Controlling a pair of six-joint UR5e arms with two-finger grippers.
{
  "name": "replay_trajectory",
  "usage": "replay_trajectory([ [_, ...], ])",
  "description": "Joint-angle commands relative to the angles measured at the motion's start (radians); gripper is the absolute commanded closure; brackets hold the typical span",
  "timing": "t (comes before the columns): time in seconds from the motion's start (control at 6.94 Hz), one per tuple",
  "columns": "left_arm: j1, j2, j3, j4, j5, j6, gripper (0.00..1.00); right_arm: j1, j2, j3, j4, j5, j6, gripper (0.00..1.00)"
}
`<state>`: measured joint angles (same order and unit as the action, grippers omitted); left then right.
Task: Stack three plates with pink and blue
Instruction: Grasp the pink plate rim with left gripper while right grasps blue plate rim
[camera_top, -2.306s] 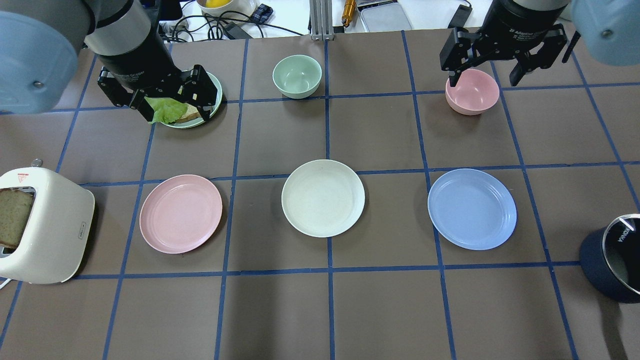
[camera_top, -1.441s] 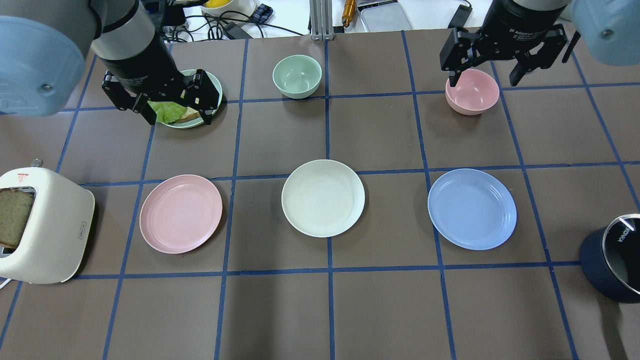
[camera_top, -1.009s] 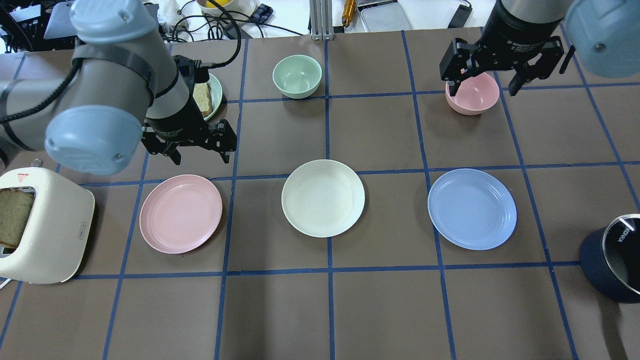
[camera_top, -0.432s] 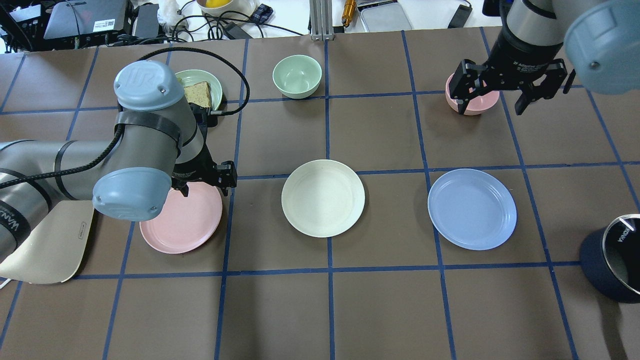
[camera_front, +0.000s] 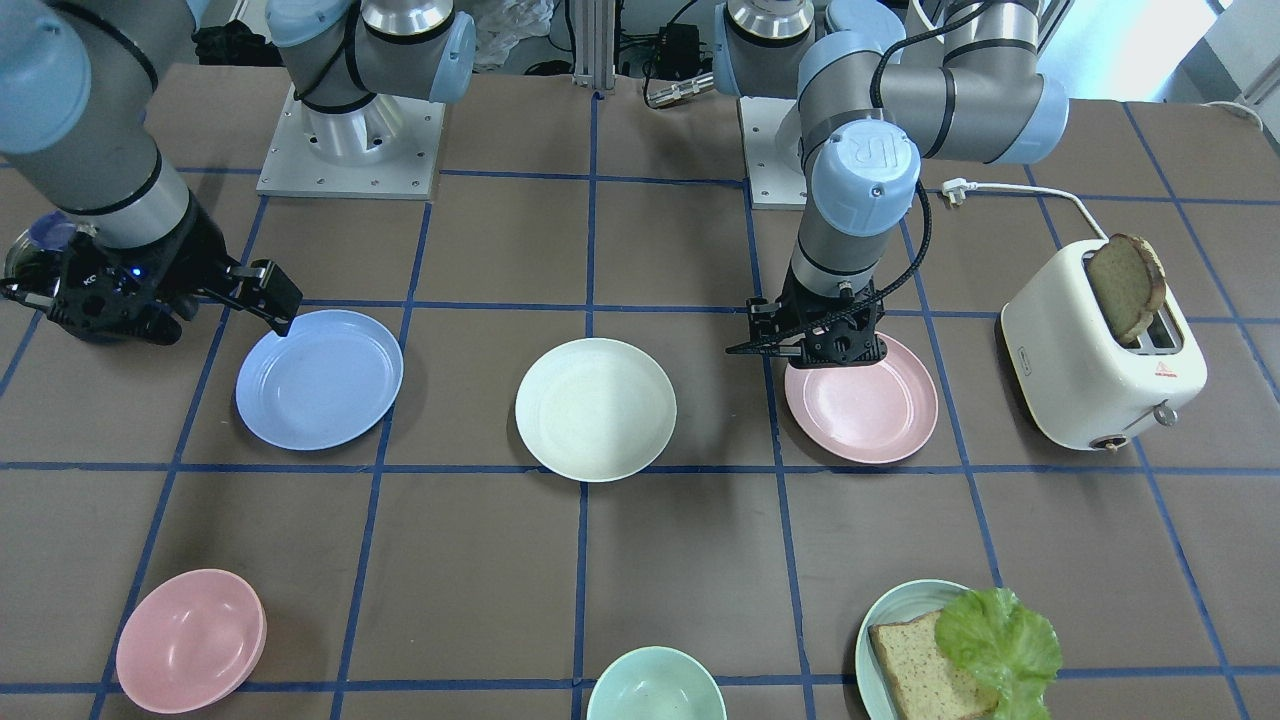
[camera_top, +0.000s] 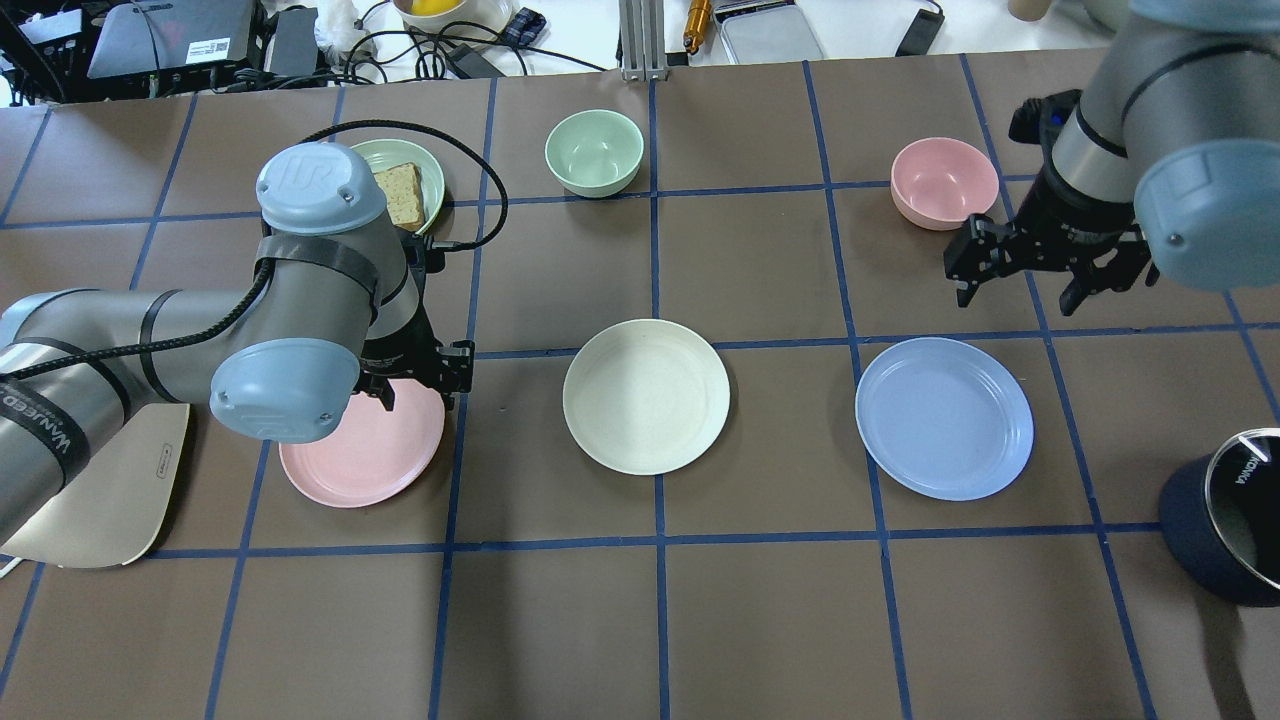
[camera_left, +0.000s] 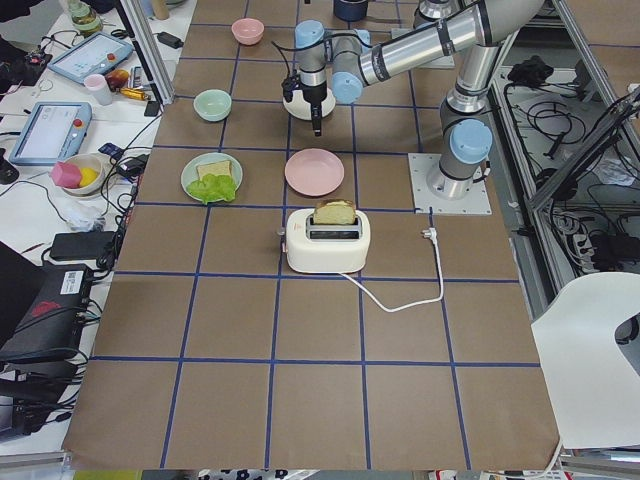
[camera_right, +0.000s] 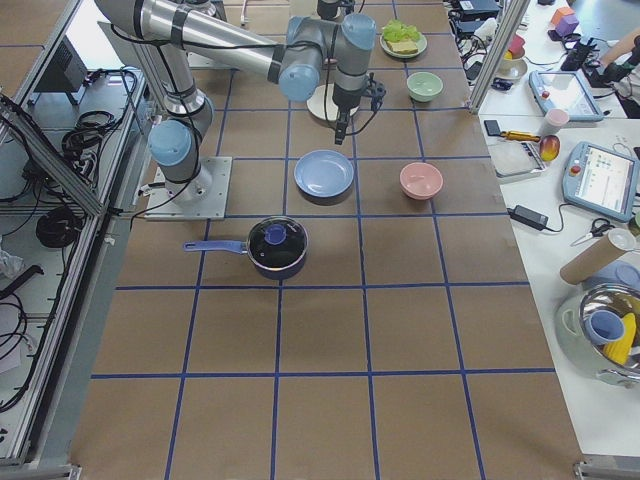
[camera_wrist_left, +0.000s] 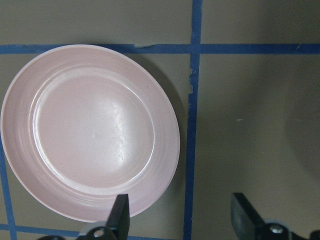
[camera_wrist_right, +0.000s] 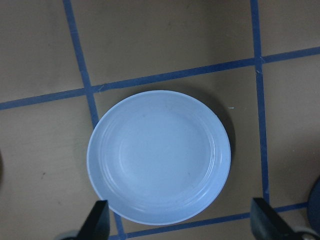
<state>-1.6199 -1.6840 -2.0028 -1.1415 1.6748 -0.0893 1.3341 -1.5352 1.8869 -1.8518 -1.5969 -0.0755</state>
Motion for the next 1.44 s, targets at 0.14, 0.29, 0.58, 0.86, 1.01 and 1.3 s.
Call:
replay_trajectory([
  [0.14,0.000,-0.058,-0.001,0.038,-0.003,-0.018,0.43,-0.105,0.029,0.254,-0.293,0.011,-0.096,0.00],
  [0.29,0.000,-0.086,-0.001,0.069,-0.003,-0.012,0.43,-0.156,0.043,0.305,-0.357,0.011,-0.098,0.00],
  [0.58,0.000,-0.140,-0.001,0.140,-0.003,-0.003,0.43,-0.191,0.091,0.340,-0.440,0.041,-0.139,0.00],
  [0.86,-0.003,-0.175,0.004,0.149,-0.001,0.003,0.45,-0.202,0.133,0.339,-0.442,0.094,-0.144,0.16],
  [1.01,-0.003,-0.192,0.007,0.149,-0.001,0.006,0.47,-0.204,0.135,0.339,-0.442,0.107,-0.144,0.31],
  [1.3,-0.003,-0.207,0.009,0.149,0.035,0.006,0.48,-0.205,0.126,0.337,-0.437,0.101,-0.191,0.95],
])
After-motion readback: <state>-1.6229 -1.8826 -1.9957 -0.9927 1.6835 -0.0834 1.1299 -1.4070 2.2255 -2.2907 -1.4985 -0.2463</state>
